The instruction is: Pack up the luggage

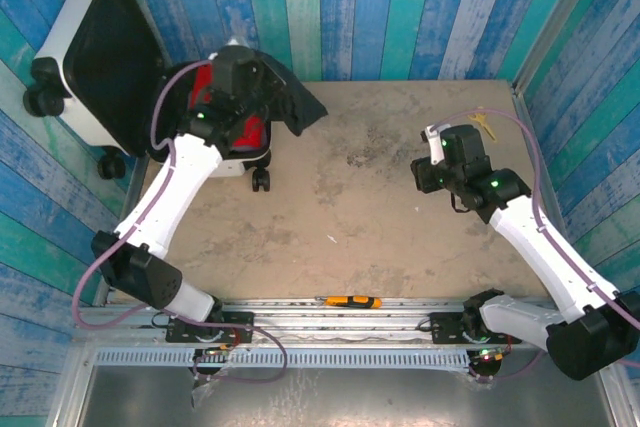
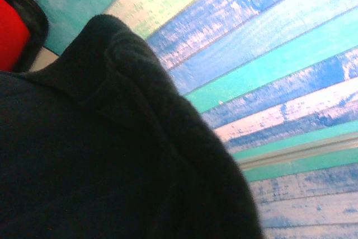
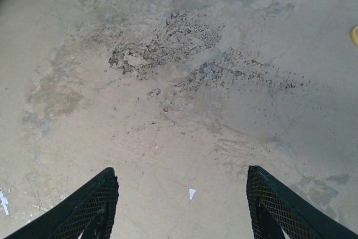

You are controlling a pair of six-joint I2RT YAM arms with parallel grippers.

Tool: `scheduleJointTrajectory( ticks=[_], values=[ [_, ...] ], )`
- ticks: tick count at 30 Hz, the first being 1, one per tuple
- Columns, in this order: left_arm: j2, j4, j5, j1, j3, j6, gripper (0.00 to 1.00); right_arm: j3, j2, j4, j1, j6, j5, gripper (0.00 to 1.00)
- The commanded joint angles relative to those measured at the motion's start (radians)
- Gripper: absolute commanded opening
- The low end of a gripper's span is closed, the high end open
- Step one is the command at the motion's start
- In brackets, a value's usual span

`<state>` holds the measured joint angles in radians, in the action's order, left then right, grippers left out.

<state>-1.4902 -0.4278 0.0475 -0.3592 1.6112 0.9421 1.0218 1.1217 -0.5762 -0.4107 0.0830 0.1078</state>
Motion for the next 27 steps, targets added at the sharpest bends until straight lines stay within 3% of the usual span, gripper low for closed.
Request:
scheduleJointTrajectory(
  ticks=[1,11,20,27],
  values=[
    [0.069,-0.021,-0.026,0.075,0.06,-0.061,0.0,-0.005,0.016,-0.016,0.003,0.008,-0.01,0.63],
    [0.016,-0.03,-0.117,0.277,0.11,-0.071,0.0,0.001,0.061,-0.018,0.004,0.003,-0.025,0.62],
    [-0.114,-0.002,-0.185,0.351,0.176,-0.072,0.0,-0.002,0.117,-0.028,0.004,0.001,-0.056,0.62],
    [-0.27,-0.007,-0.251,0.388,0.322,-0.084,0.0,-0.029,0.136,-0.025,0.004,0.0,-0.04,0.62]
  ],
)
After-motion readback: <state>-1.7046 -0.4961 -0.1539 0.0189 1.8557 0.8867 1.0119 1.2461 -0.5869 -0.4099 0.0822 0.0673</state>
